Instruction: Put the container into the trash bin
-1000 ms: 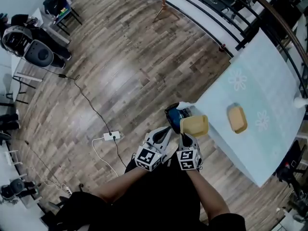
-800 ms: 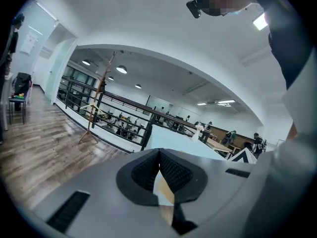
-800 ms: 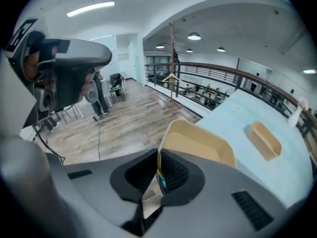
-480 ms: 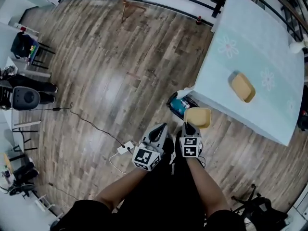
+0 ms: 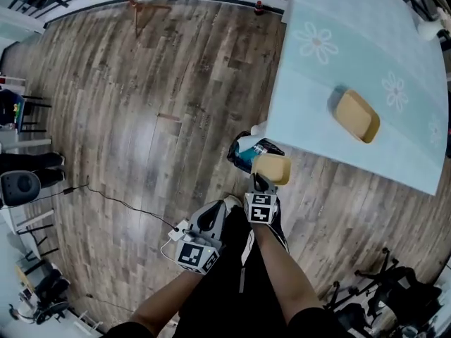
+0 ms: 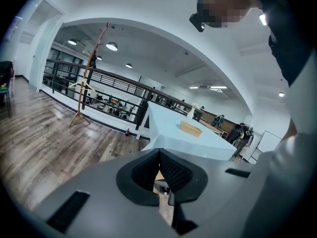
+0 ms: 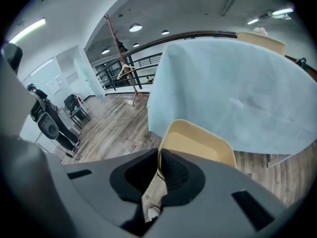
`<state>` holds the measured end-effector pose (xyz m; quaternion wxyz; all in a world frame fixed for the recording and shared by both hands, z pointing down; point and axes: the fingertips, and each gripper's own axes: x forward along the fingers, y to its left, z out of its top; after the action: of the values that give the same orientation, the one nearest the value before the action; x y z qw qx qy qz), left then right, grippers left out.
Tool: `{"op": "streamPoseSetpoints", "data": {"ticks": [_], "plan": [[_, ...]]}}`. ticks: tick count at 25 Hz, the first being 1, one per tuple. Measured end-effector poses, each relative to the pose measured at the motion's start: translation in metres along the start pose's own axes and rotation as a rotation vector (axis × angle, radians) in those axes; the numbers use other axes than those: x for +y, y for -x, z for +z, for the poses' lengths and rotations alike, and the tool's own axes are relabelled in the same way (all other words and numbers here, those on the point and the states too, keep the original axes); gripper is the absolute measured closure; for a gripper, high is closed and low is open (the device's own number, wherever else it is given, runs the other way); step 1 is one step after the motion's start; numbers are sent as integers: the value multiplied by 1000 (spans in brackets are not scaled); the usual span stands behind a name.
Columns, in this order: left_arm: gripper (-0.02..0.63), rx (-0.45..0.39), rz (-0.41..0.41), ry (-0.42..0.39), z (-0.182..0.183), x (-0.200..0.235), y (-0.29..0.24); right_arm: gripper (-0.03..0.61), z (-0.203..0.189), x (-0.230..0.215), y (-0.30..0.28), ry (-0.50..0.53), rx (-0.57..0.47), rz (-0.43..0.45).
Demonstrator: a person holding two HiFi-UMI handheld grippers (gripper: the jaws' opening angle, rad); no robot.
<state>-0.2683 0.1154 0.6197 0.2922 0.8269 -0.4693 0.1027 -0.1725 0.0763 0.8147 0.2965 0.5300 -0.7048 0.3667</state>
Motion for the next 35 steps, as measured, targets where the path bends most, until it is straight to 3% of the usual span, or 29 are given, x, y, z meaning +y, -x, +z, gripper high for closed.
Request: {"op": "streamPoseSetpoints", "data": {"ticks": [10, 19, 24, 29, 35], "plan": [[603, 40, 40, -23, -52, 63, -45, 532, -46, -30, -101, -71, 15, -27], [603, 65, 11, -4, -85, 68, -44, 532, -86, -34, -166, -195, 16, -37], [603, 87, 16, -12, -105, 76, -56, 531, -95, -51, -183, -239, 6, -62], [603, 96, 39, 11, -111, 85, -58, 531, -93, -49, -185, -257, 1, -26], [603, 124, 21, -16, -109, 75, -71, 531, -88, -52, -169, -259, -17, 11]]}}
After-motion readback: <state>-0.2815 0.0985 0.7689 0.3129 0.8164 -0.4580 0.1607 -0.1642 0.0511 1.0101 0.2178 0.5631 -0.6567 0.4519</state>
